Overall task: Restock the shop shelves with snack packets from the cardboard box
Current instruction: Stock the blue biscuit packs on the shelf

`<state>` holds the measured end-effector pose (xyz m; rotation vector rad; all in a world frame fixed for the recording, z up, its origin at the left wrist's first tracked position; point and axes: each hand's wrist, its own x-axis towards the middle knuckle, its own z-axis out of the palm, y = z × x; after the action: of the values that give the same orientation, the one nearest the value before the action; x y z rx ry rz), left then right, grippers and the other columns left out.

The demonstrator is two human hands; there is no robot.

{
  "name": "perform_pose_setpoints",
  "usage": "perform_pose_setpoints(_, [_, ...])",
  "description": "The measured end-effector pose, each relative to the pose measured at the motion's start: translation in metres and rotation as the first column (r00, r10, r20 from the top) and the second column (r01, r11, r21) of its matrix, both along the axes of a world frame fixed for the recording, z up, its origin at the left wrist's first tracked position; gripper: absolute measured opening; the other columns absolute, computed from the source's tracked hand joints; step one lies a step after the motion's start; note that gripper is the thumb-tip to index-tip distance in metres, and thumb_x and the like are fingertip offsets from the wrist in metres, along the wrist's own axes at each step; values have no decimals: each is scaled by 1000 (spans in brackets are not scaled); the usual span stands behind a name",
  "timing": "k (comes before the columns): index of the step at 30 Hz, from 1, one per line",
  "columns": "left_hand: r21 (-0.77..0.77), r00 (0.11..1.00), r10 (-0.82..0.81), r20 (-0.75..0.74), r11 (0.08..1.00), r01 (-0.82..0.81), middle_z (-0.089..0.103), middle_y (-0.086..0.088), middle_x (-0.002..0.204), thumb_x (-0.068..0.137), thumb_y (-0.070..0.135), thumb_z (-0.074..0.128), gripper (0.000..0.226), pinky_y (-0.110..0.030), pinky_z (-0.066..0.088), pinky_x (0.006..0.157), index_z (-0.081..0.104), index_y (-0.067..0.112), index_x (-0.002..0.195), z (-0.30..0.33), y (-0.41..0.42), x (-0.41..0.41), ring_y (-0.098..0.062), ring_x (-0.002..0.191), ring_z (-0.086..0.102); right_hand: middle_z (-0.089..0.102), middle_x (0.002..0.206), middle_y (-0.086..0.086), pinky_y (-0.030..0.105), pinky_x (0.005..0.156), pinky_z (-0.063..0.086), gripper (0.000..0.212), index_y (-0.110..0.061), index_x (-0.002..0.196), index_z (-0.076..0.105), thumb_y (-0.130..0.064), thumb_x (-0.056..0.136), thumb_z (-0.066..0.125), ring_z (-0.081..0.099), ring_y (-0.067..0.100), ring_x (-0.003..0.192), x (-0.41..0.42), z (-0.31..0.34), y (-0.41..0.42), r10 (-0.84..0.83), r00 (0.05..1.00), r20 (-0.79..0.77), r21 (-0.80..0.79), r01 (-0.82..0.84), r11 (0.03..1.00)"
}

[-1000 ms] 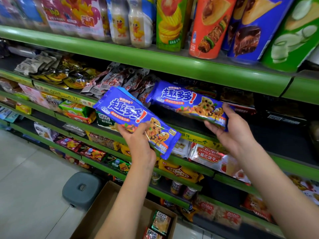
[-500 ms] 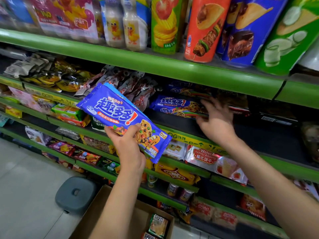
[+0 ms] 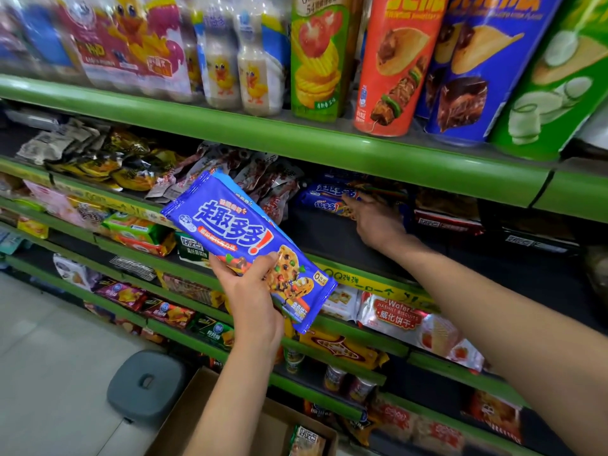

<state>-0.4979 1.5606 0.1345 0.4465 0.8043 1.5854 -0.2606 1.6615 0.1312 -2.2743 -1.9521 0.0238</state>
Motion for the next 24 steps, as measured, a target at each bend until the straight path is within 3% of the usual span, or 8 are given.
perform_pose_setpoints(7, [17,1000,13,18,1000,-14,74,9,84,77,4,71,69,-35,60,64,46,41,129,-4,1,2,-20,82,75,25,165,1,46,119,27,64,-34,154,32,-7,97,41,24,29,150,-2,-6,12,27,999,27,24,-28,999])
perform_pose_setpoints(12, [23,999,13,46,1000,-14,75,9,85,69,6,73,84,-34,59,63,40,35,141,-4,4,5,-18,80,75,23,165,-2,52,114,33,68,-39,152,33,-6,93,40,26,27,150,13,-5,14,-16,999,-50,18,17,1000])
perform_pose_setpoints(16, [-1,997,-1,72,1000,2,74,5,94,65,8,75,95,-37,60,66,35,38,146,0,6,6,-20,85,75,23,165,0,50,115,31,63,-37,152,35,-9,96,41,25,26,150,17,-5,13,-11,997,-75,7,12,1000])
perform_pose_setpoints(18, [-24,996,-9,93,1000,12,71,0,104,65,9,75,100,-40,61,71,31,42,148,3,7,8,-24,91,74,28,164,2,42,117,29,49,-30,149,43,-17,102,43,29,24,149,12,3,8,-19,984,-179,46,28,999])
perform_pose_setpoints(21, [-35,993,-16,119,999,20,71,-1,105,71,3,73,92,-47,61,78,34,43,145,7,9,14,-29,97,71,53,144,10,31,107,36,34,-14,132,62,-20,100,55,51,27,131,-11,22,-14,56,908,-415,251,56,966])
perform_pose_setpoints(24, [-56,989,-5,147,998,14,72,0,103,77,0,70,91,-41,61,68,32,47,144,10,11,19,-23,87,74,66,116,1,29,96,45,22,-22,117,67,-27,97,61,61,18,110,-46,40,-60,233,774,-589,380,12,925])
